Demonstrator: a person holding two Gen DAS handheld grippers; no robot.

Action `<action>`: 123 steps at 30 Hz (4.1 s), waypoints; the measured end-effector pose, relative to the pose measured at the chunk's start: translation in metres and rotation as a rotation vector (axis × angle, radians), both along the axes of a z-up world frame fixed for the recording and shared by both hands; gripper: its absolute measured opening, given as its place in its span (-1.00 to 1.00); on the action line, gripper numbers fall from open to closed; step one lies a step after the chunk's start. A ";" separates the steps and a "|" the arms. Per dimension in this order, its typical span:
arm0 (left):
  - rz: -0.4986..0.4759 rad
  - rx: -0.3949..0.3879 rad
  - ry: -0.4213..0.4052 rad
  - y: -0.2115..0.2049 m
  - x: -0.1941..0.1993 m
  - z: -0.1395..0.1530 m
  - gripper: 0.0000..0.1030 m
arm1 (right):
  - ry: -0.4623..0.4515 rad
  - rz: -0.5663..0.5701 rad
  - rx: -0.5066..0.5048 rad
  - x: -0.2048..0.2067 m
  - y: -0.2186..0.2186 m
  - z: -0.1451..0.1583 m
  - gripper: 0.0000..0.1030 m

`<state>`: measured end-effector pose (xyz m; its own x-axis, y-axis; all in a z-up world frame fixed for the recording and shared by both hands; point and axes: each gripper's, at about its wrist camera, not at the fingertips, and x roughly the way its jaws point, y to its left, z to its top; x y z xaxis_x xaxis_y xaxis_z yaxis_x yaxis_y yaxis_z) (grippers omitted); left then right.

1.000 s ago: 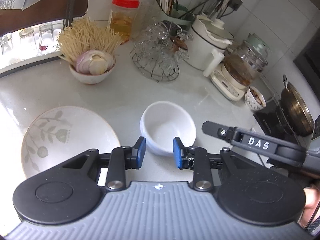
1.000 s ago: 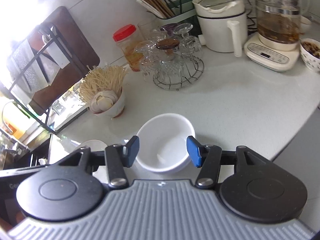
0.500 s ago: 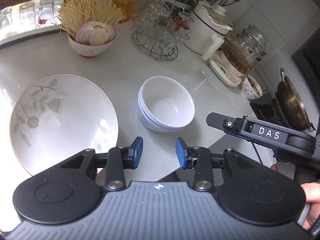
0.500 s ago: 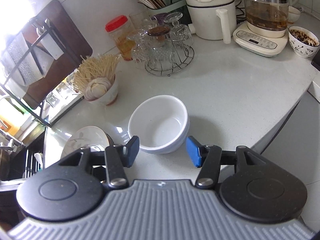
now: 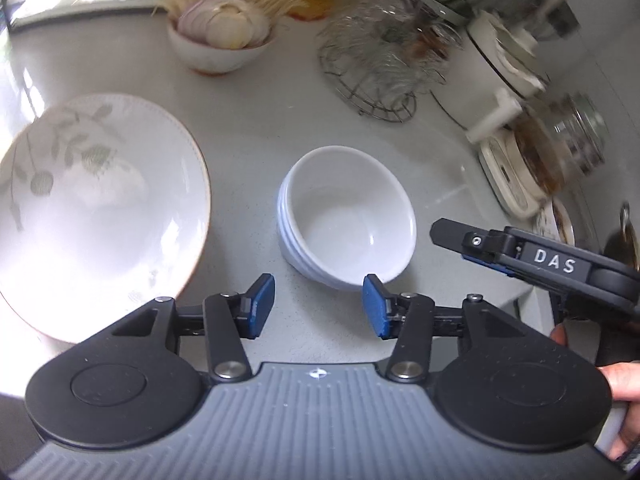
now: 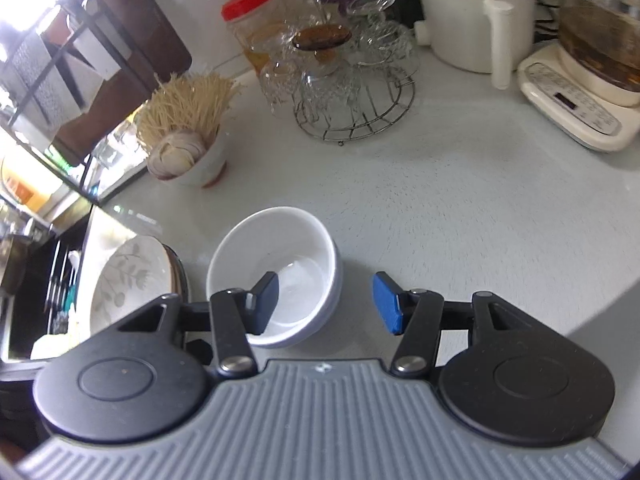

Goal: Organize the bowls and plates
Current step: 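Move the left gripper to the rim of the stacked white bowls, then close the left gripper on the rim of the stacked white bowls, then lift the stacked white bowls and carry them over the floral plate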

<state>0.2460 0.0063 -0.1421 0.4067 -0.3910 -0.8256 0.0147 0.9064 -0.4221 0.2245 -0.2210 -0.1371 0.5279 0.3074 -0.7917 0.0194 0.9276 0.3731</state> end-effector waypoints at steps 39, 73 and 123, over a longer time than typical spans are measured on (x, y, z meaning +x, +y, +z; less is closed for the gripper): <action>0.400 -0.063 0.039 -0.028 0.021 -0.064 -0.19 | 0.168 0.391 0.139 0.078 -0.006 -0.069 -0.46; 0.225 -0.095 -0.050 0.027 0.010 0.029 -0.19 | 0.061 0.240 0.176 0.050 0.025 0.011 -0.59; 0.247 -0.021 0.034 0.171 0.023 -0.024 -0.17 | 0.171 0.289 0.102 0.056 0.192 -0.034 -0.55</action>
<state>0.2690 0.1771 -0.1659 0.4639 -0.3000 -0.8335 -0.2212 0.8719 -0.4369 0.2803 -0.0287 -0.1709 0.2697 0.5070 -0.8187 -0.1682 0.8619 0.4784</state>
